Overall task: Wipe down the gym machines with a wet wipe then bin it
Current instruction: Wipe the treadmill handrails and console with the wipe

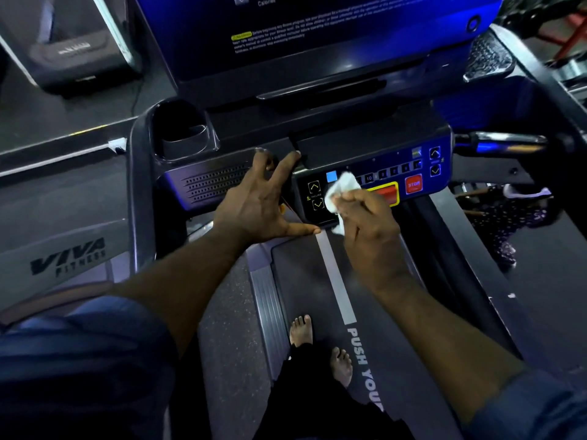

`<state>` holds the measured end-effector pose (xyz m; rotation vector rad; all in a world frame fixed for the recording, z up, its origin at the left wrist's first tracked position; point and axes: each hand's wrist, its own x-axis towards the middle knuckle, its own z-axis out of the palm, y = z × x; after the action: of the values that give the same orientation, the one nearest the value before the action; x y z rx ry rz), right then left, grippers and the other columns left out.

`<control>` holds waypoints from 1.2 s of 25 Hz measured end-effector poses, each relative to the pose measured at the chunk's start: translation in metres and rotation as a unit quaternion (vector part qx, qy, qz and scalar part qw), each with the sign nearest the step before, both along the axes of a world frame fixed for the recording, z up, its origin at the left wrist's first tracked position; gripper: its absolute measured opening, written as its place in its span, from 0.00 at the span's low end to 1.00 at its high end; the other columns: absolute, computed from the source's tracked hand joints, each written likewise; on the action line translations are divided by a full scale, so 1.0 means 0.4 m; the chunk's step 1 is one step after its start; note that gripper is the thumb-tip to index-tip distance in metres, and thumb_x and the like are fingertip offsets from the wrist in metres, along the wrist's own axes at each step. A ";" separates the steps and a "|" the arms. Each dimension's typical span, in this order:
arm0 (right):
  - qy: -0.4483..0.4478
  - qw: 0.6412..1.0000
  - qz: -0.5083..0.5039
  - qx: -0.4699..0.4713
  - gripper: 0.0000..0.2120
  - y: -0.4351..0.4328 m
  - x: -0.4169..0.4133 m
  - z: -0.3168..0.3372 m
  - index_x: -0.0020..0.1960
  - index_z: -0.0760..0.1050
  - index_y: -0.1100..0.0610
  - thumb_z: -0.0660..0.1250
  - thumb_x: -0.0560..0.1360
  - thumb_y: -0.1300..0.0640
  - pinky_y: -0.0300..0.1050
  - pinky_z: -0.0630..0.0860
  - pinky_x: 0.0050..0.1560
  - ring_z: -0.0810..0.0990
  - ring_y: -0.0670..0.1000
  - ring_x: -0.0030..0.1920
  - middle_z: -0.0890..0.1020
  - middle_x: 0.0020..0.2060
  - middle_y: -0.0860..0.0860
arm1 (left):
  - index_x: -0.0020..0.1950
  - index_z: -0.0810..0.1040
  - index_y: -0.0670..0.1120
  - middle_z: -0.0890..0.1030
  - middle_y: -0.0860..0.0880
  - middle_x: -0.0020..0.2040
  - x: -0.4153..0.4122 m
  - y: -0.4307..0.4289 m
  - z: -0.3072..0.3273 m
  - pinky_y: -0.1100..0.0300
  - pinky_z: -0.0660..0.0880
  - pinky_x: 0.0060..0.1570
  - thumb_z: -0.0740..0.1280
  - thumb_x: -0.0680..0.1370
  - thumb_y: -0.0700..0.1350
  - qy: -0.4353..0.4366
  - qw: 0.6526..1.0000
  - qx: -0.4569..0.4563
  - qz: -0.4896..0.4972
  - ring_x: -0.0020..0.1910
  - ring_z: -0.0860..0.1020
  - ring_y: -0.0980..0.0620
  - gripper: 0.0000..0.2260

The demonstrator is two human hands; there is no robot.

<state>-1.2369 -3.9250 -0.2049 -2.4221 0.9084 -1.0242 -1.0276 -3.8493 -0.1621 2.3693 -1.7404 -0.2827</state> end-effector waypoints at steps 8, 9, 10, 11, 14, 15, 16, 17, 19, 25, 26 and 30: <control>-0.022 0.999 -0.036 -0.014 0.10 -0.089 0.056 0.056 0.59 0.84 0.62 0.67 0.81 0.65 0.47 0.82 0.55 0.81 0.57 0.54 0.81 0.56 0.59 | 0.83 0.51 0.60 0.60 0.47 0.74 -0.007 0.004 0.001 0.38 0.84 0.44 0.71 0.57 0.82 0.005 1.000 -0.010 0.004 0.67 0.73 0.44 0.61; -0.013 0.999 -0.034 -0.015 0.09 -0.065 0.035 0.035 0.59 0.84 0.63 0.68 0.81 0.65 0.48 0.82 0.55 0.81 0.57 0.54 0.81 0.55 0.59 | 0.83 0.51 0.60 0.60 0.47 0.74 -0.007 0.005 0.002 0.38 0.84 0.44 0.71 0.58 0.82 0.005 1.000 -0.012 0.003 0.67 0.73 0.44 0.60; -0.003 1.000 -0.022 -0.012 0.09 -0.030 0.005 0.013 0.58 0.85 0.63 0.68 0.81 0.66 0.49 0.82 0.55 0.81 0.57 0.54 0.82 0.55 0.59 | 0.83 0.51 0.60 0.60 0.47 0.74 -0.007 0.006 0.002 0.38 0.84 0.44 0.71 0.58 0.81 0.002 1.000 -0.011 0.005 0.68 0.73 0.43 0.60; 0.002 1.000 -0.005 -0.008 0.09 -0.006 -0.024 -0.001 0.57 0.85 0.62 0.69 0.81 0.66 0.49 0.81 0.56 0.82 0.57 0.54 0.82 0.55 0.58 | 0.83 0.51 0.60 0.60 0.47 0.74 -0.008 0.006 0.003 0.38 0.84 0.44 0.71 0.58 0.81 -0.003 1.000 -0.011 0.006 0.68 0.73 0.43 0.60; -0.044 0.998 -0.041 0.019 0.09 -0.041 -0.007 0.019 0.59 0.85 0.61 0.69 0.80 0.66 0.35 0.78 0.58 0.82 0.52 0.55 0.83 0.56 0.57 | 0.83 0.51 0.60 0.60 0.47 0.74 -0.006 0.002 0.000 0.38 0.84 0.43 0.70 0.58 0.82 -0.005 1.000 -0.016 0.006 0.68 0.73 0.44 0.60; -0.071 0.995 -0.068 0.032 0.10 -0.057 0.030 0.039 0.59 0.85 0.61 0.69 0.80 0.65 0.33 0.77 0.57 0.82 0.51 0.55 0.82 0.56 0.57 | 0.83 0.52 0.60 0.60 0.47 0.73 -0.003 0.004 -0.004 0.38 0.84 0.43 0.70 0.58 0.82 -0.001 1.000 -0.020 0.006 0.68 0.73 0.44 0.60; -0.086 0.992 -0.081 0.043 0.10 -0.058 0.066 0.057 0.59 0.85 0.60 0.69 0.80 0.66 0.35 0.78 0.57 0.81 0.51 0.55 0.82 0.56 0.57 | 0.83 0.52 0.60 0.61 0.47 0.73 0.000 0.006 -0.009 0.38 0.83 0.42 0.70 0.58 0.82 0.000 1.000 -0.027 0.005 0.68 0.72 0.44 0.60; -0.081 0.994 -0.068 0.042 0.11 -0.044 0.097 0.061 0.59 0.85 0.60 0.69 0.79 0.67 0.39 0.79 0.56 0.81 0.53 0.55 0.82 0.56 0.57 | 0.83 0.53 0.59 0.61 0.46 0.73 0.004 0.006 -0.016 0.38 0.83 0.42 0.70 0.58 0.82 0.000 0.999 -0.037 0.004 0.67 0.72 0.44 0.60; -0.022 0.999 0.035 -0.016 0.12 0.013 0.106 0.027 0.60 0.85 0.61 0.69 0.78 0.67 0.46 0.79 0.57 0.81 0.57 0.54 0.82 0.55 0.57 | 0.83 0.56 0.56 0.61 0.44 0.74 0.010 0.003 -0.030 0.37 0.83 0.48 0.71 0.60 0.80 -0.006 0.998 -0.060 -0.008 0.69 0.69 0.42 0.58; -0.036 0.995 -0.092 -0.011 0.12 -0.165 -0.017 0.057 0.59 0.85 0.59 0.69 0.79 0.67 0.33 0.74 0.61 0.81 0.55 0.56 0.83 0.56 0.57 | 0.82 0.62 0.44 0.65 0.43 0.78 0.022 -0.002 -0.016 0.50 0.59 0.78 0.71 0.67 0.77 0.013 0.994 -0.093 -0.061 0.77 0.62 0.43 0.55; -0.060 0.989 -0.129 0.027 0.12 -0.164 -0.006 0.066 0.59 0.85 0.58 0.68 0.79 0.67 0.33 0.75 0.60 0.80 0.54 0.56 0.83 0.57 0.57 | 0.81 0.64 0.44 0.66 0.43 0.76 0.019 -0.009 -0.006 0.52 0.61 0.76 0.71 0.68 0.76 0.038 0.994 -0.085 -0.054 0.75 0.63 0.44 0.52; 0.012 0.997 0.039 -0.062 0.12 -0.068 0.000 0.003 0.61 0.85 0.60 0.69 0.80 0.68 0.47 0.78 0.59 0.79 0.56 0.55 0.83 0.56 0.56 | 0.65 0.75 0.43 0.72 0.45 0.60 0.004 -0.075 0.035 0.52 0.69 0.63 0.61 0.79 0.68 0.056 0.989 -0.124 -0.049 0.59 0.69 0.46 0.30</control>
<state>-1.2371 -3.9521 -0.2036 -2.5563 0.7709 -1.0541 -1.0258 -3.8795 -0.1480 2.0583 -1.7321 -0.1951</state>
